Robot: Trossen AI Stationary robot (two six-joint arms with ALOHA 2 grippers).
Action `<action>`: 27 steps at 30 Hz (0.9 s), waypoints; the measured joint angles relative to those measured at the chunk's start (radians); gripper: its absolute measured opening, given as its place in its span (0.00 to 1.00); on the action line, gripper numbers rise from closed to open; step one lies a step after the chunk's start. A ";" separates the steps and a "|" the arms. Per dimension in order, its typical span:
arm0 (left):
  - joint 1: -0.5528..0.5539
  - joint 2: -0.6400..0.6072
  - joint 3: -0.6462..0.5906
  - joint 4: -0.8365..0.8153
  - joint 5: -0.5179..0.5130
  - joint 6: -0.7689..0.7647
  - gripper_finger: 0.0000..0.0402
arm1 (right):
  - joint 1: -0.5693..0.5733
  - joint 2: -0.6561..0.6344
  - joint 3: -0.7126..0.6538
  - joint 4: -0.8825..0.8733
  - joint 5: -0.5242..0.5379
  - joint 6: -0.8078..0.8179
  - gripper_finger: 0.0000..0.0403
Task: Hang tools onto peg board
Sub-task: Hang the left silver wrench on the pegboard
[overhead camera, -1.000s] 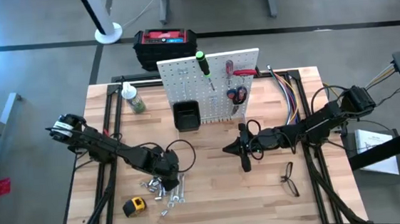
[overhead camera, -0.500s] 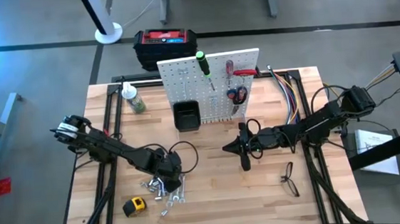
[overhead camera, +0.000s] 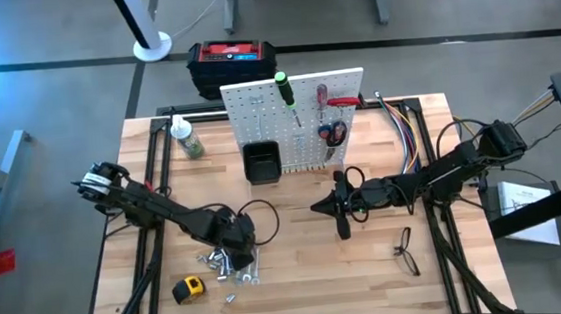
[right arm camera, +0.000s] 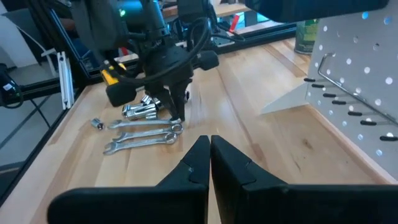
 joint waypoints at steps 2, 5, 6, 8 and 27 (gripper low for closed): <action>0.000 -0.001 0.033 -0.026 -0.029 0.022 0.01 | 0.000 0.000 0.003 0.000 0.000 -0.010 0.00; 0.001 -0.012 0.118 -0.089 -0.093 0.051 0.00 | 0.000 0.000 0.004 0.000 -0.001 -0.014 0.00; 0.001 -0.013 0.150 -0.119 -0.109 0.061 0.00 | 0.000 0.000 0.004 0.000 -0.001 -0.014 0.00; -0.002 -0.012 0.210 -0.185 -0.133 0.078 0.00 | 0.001 0.000 0.004 0.000 -0.002 -0.014 0.00; -0.061 0.077 0.714 -0.382 -0.934 0.264 0.00 | 0.012 0.001 0.035 0.280 -0.078 -0.025 0.31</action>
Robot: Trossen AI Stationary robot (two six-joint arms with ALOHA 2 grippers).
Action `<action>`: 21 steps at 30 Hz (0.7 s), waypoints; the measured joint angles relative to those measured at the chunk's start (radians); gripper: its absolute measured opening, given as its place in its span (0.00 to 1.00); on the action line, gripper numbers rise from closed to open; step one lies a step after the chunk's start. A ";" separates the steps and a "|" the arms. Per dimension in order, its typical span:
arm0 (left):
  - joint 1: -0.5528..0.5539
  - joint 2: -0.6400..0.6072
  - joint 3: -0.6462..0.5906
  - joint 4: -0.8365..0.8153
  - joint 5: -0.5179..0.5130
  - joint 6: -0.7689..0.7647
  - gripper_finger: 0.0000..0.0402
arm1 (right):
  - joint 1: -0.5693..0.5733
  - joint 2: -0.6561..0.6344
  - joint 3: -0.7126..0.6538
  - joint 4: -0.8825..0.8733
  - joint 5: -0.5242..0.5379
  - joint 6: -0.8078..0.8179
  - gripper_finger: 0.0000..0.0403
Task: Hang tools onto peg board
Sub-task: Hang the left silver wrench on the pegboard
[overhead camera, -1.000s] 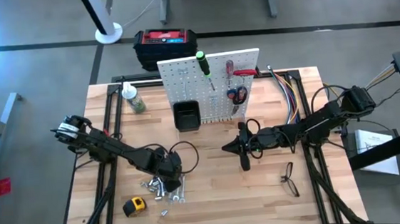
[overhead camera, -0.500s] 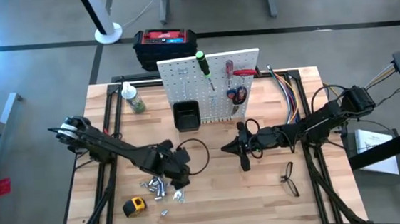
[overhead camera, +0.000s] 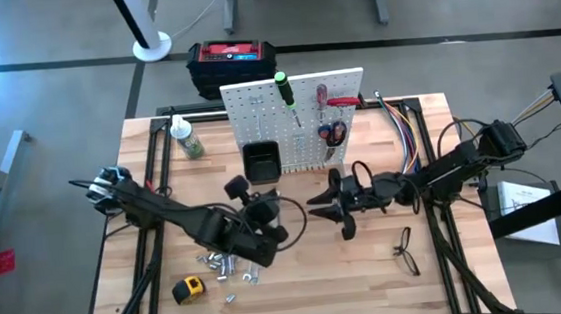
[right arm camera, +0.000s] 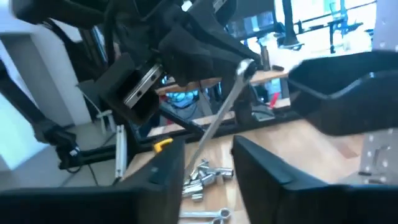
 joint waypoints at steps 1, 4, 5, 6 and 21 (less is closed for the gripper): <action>0.001 0.012 0.013 0.000 -0.016 0.008 0.00 | 0.000 0.001 0.017 -0.028 0.004 -0.017 0.35; 0.003 0.051 0.054 -0.002 -0.028 0.045 0.00 | 0.000 0.001 0.072 -0.130 0.032 -0.042 0.44; 0.003 0.061 0.066 -0.001 -0.034 0.048 0.00 | 0.000 0.001 0.085 -0.157 0.055 -0.047 0.47; 0.003 0.070 0.078 -0.004 -0.046 0.049 0.00 | 0.000 0.001 0.095 -0.170 0.065 -0.050 0.50; 0.004 0.088 0.143 0.003 -0.194 0.058 0.00 | 0.005 0.002 0.138 -0.232 0.059 -0.050 0.47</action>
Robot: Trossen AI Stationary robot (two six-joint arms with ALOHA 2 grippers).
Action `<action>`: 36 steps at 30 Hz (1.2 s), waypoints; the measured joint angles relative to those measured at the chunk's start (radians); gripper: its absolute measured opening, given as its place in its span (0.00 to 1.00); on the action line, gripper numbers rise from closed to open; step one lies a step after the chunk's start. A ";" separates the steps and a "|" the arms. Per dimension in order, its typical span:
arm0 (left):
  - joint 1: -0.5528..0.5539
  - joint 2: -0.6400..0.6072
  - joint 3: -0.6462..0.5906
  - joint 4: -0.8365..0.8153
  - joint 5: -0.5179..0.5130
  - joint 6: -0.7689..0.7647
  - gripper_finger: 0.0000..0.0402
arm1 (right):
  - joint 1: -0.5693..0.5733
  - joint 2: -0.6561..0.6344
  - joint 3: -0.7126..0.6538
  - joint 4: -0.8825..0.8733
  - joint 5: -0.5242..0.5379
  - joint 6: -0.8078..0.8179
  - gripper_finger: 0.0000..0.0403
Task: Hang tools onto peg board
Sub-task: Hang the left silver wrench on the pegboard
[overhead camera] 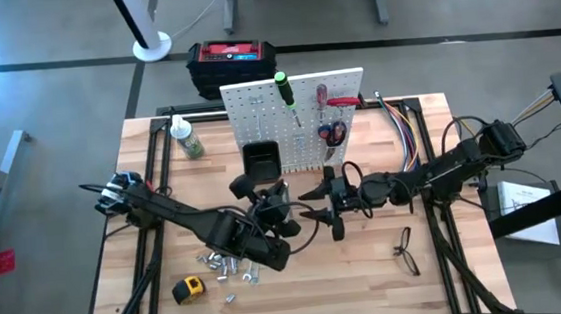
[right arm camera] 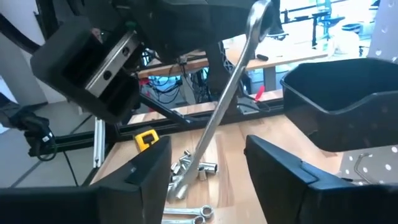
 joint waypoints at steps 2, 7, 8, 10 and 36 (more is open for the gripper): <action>0.002 0.000 0.000 0.004 -0.003 0.002 0.00 | -0.001 0.000 0.010 -0.006 0.000 -0.007 0.45; 0.006 0.000 0.000 0.015 -0.004 0.011 0.00 | -0.008 0.000 0.058 -0.074 0.000 -0.027 0.43; 0.006 0.000 0.000 0.021 -0.004 0.017 0.00 | -0.012 0.000 0.065 -0.084 0.003 -0.026 0.43; 0.006 0.000 0.000 0.034 0.005 0.026 0.00 | -0.024 0.000 0.075 -0.101 0.021 -0.027 0.43; 0.035 -0.002 0.000 0.212 0.089 0.180 0.00 | -0.058 0.000 0.095 -0.104 -0.015 -0.042 0.22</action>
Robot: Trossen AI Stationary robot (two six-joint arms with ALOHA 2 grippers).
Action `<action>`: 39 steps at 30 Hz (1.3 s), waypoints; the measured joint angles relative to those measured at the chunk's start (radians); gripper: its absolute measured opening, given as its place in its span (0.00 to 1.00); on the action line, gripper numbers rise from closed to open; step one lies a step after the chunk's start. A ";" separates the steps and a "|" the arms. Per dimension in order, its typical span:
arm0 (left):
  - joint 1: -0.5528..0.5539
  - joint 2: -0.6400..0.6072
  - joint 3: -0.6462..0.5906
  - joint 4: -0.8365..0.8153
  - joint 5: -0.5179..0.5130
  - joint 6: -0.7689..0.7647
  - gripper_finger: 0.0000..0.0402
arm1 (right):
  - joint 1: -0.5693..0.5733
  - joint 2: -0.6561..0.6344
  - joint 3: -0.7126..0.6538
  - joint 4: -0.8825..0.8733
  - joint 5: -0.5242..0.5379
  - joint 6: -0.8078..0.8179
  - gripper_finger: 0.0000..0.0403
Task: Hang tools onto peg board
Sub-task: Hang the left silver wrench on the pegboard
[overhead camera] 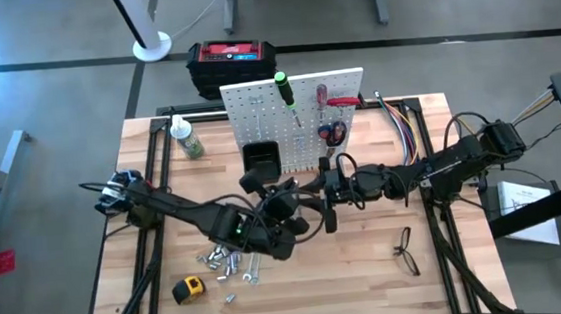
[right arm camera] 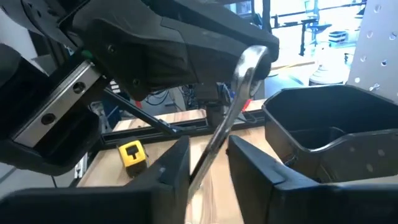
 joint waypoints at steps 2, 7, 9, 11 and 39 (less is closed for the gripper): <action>0.002 0.000 0.000 -0.001 0.006 0.000 0.00 | 0.000 0.000 0.000 -0.014 0.002 -0.007 0.15; 0.002 -0.001 0.000 0.004 0.018 0.002 0.00 | -0.002 0.000 0.000 -0.033 0.016 -0.025 0.03; 0.002 -0.001 0.000 0.004 0.023 0.009 0.00 | -0.006 0.000 0.000 -0.035 0.014 -0.027 0.02; 0.003 -0.002 0.000 0.004 0.036 0.024 0.00 | -0.006 0.000 -0.002 -0.035 0.016 -0.041 0.01; -0.051 -0.126 -0.194 0.104 0.366 0.039 0.50 | 0.042 -0.001 -0.017 0.147 -0.032 -0.246 0.00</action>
